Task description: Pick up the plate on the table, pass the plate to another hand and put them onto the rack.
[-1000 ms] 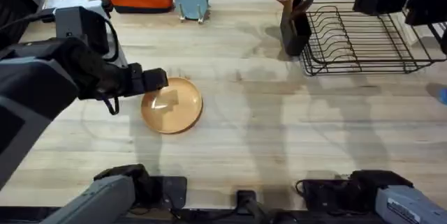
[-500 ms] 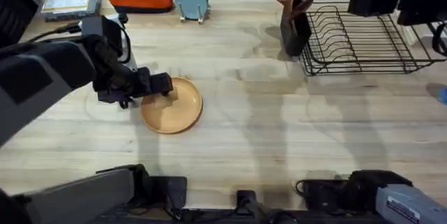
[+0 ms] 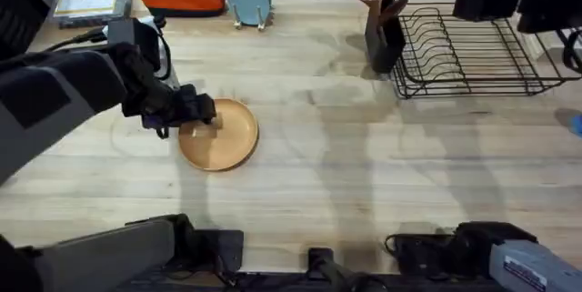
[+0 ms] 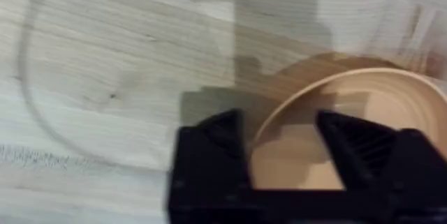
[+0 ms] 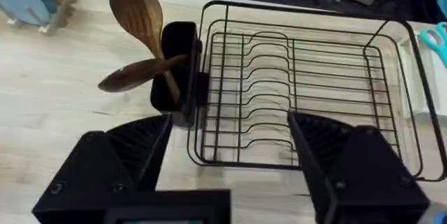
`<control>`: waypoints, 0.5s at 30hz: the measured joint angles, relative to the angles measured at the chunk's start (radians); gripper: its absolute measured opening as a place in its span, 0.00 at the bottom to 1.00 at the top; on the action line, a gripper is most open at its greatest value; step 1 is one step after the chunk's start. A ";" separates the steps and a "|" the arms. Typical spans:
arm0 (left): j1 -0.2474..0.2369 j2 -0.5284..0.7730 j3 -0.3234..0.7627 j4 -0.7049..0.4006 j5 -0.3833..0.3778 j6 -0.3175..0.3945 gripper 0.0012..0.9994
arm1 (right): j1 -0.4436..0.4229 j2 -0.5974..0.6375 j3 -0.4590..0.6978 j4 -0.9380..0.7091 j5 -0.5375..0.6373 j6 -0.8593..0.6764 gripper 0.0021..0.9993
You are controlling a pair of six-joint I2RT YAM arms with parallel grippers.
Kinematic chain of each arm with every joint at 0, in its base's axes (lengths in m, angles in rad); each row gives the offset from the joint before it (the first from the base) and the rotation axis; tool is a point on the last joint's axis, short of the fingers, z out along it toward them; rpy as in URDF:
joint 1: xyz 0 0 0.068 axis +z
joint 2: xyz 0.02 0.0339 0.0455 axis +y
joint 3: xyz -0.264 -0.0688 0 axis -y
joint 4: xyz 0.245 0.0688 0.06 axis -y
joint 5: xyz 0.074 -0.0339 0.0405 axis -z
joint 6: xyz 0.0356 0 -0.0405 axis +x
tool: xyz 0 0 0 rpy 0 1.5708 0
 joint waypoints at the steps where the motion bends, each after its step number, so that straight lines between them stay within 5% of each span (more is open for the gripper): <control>1: 0.000 0.000 0.000 0.003 -0.001 0.000 0.46 | 0.000 0.000 0.000 0.000 0.000 0.000 1.00; 2: 0.000 0.000 0.000 0.008 0.000 -0.003 0.40 | 0.000 0.000 0.000 0.000 0.000 0.000 1.00; 3: 0.005 0.002 0.002 0.036 0.038 -0.001 0.13 | 0.000 0.000 0.000 0.000 0.000 0.000 1.00; 5: 0.005 0.002 0.009 0.058 0.099 -0.004 0.05 | 0.000 0.000 0.000 0.000 0.000 0.000 1.00; 15: 0.005 0.013 0.203 0.076 0.255 -0.008 0.04 | 0.000 0.000 0.000 0.001 0.000 0.000 1.00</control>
